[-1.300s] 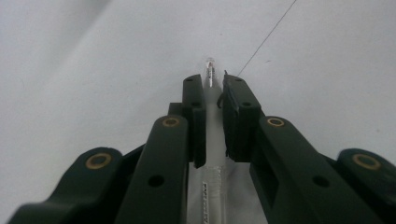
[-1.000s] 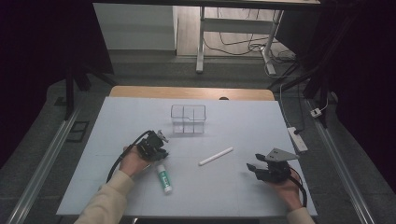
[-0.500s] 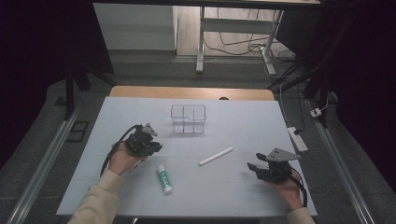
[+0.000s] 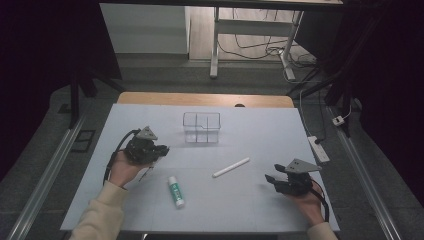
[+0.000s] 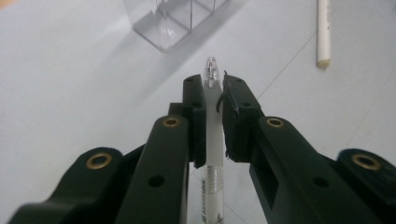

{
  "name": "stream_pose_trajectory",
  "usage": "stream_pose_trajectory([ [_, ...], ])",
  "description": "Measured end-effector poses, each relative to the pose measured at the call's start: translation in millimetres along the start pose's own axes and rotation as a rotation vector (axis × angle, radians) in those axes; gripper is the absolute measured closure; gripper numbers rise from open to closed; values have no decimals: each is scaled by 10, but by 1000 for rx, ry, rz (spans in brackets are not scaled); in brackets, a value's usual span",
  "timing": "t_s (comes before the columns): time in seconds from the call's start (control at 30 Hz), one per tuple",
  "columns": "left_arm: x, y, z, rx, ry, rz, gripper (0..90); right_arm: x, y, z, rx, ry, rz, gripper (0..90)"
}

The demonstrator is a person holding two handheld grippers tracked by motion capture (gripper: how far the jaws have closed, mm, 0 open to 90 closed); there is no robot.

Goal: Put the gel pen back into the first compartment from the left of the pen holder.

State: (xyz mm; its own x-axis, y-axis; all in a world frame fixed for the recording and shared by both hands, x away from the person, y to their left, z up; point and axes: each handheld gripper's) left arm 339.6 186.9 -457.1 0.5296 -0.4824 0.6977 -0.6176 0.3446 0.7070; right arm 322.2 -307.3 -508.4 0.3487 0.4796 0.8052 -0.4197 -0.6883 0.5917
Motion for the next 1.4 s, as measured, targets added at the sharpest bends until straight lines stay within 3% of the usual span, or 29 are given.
stream_pose_trajectory([
  [0.43, 34, 159, -32, -1, 30, 97, 802, 1, 8, -1, -1, 0, 5, 422],
  [0.63, 35, 182, -45, 8, 39, 114, 802, 3, 12, 0, 0, 1, 6, 422],
  [1.1, 50, 223, -53, 38, 65, 209, 801, 8, 27, 3, -5, 0, 7, 421],
  [1.3, 118, 200, -99, 11, 125, 279, 801, 9, 35, 7, -4, -3, 17, 421],
  [1.4, 200, 188, -107, 17, 130, 296, 801, 7, 36, 9, -5, 0, 14, 420],
])
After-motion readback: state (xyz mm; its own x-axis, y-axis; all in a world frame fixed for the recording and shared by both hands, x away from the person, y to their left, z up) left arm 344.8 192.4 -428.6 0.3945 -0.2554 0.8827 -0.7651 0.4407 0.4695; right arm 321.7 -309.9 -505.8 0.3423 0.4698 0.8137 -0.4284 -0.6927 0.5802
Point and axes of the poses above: each handheld gripper's, and its own axes: y roughly backward along the jaws, x roughly out of its top, z roughly to its right, and after that the axes turned 13 degrees about x, right-handed
